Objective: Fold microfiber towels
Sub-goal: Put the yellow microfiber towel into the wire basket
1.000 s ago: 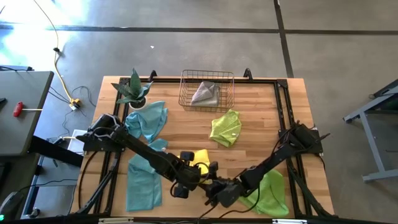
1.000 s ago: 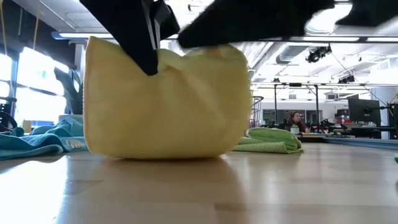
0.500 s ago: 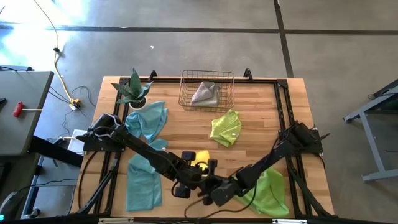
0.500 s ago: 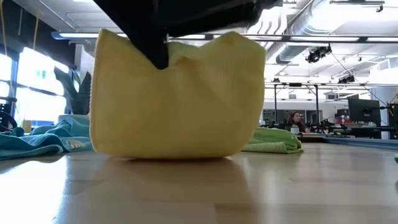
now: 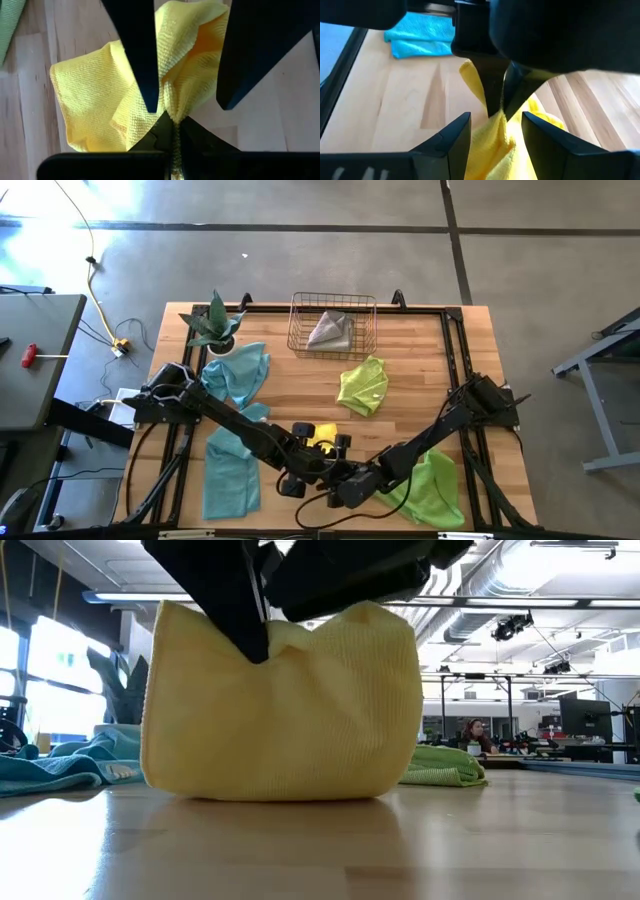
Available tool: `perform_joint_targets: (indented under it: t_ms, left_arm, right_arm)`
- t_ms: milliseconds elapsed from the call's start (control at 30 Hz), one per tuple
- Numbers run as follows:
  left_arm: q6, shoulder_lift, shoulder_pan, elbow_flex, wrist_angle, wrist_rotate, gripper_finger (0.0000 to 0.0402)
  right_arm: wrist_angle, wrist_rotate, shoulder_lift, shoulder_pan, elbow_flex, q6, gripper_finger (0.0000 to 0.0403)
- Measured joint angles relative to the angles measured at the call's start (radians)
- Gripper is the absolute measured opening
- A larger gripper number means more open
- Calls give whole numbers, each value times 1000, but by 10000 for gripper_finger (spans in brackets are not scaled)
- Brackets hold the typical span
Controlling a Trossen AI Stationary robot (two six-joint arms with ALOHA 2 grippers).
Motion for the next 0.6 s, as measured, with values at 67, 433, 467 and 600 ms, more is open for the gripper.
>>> perform_joint_targets:
  t_ms: [67, 433, 467, 600]
  left_arm:
    - [1, 1, 4, 0, -1, 3, 4]
    - [17, -4, 36, 2, 19, 19, 4]
    - [17, -10, 36, 7, 26, 33, 4]
    - [17, -6, 28, 2, 15, 81, 4]
  right_arm:
    - [-29, 1, -1, 0, 1, 22, 170]
    - [-136, -74, -34, 21, -8, 157, 170]
    - [-159, -77, -39, 31, -12, 152, 170]
    - [-226, -82, -117, 74, -4, 86, 170]
